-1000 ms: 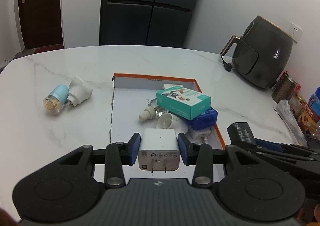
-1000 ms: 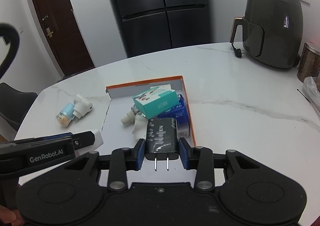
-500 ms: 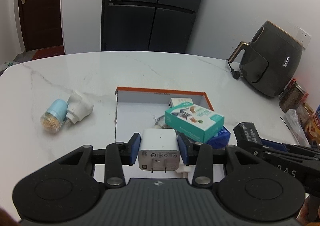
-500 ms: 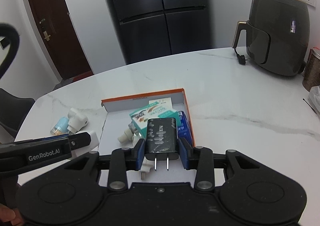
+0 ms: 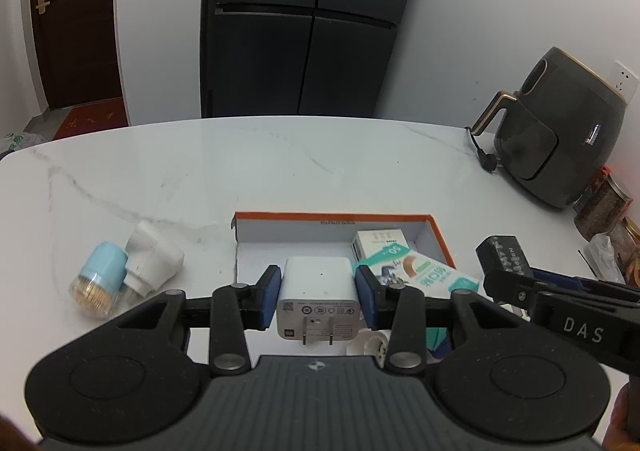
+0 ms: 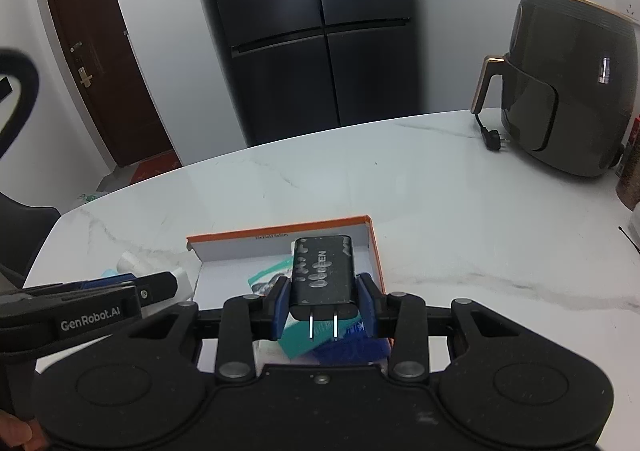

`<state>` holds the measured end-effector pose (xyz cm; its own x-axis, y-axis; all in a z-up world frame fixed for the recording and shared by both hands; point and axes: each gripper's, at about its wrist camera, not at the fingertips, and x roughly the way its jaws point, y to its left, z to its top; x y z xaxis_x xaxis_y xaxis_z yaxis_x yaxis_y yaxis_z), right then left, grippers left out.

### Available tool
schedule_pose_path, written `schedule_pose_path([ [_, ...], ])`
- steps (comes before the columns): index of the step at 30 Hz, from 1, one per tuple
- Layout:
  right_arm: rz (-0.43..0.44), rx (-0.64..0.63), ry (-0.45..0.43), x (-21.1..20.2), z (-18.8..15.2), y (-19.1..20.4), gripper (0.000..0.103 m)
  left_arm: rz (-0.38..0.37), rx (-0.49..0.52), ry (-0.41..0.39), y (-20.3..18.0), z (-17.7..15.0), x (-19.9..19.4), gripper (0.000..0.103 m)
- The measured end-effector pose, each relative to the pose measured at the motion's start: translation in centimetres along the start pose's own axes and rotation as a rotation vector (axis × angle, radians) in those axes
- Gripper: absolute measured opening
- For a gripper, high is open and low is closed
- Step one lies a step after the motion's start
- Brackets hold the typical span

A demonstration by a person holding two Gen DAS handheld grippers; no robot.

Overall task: Organize rigid objects
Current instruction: 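Lower the white charger into the tray and open the left gripper while the right releases the black charger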

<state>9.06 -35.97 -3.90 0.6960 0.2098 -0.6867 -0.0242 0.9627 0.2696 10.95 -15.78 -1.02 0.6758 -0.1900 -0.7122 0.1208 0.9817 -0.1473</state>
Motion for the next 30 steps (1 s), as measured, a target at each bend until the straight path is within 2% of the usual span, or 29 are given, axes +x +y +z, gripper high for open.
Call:
schedule_pose_path([
  [17,-0.055,0.004,0.046,6.2,2.8,0.7,0.045,-0.020,-0.005,0.060,2.1,2.0,4.4,0.041],
  [20,-0.080,0.003,0.056,7.7,3.2,0.5,0.047,-0.027,-0.005,0.072,2.4,2.2,5.3,0.041],
  [21,-0.080,0.011,0.058,8.0,3.3,0.3,0.054,-0.030,-0.005,0.075,2.6,2.3,5.5,0.041],
  [28,-0.111,0.054,0.021,6.3,2.5,-0.7,0.056,-0.061,0.000,0.098,2.6,2.5,7.4,0.041],
  [30,-0.119,0.048,0.010,5.5,2.1,-0.7,0.060,-0.064,0.000,0.102,2.4,2.5,8.0,0.041],
])
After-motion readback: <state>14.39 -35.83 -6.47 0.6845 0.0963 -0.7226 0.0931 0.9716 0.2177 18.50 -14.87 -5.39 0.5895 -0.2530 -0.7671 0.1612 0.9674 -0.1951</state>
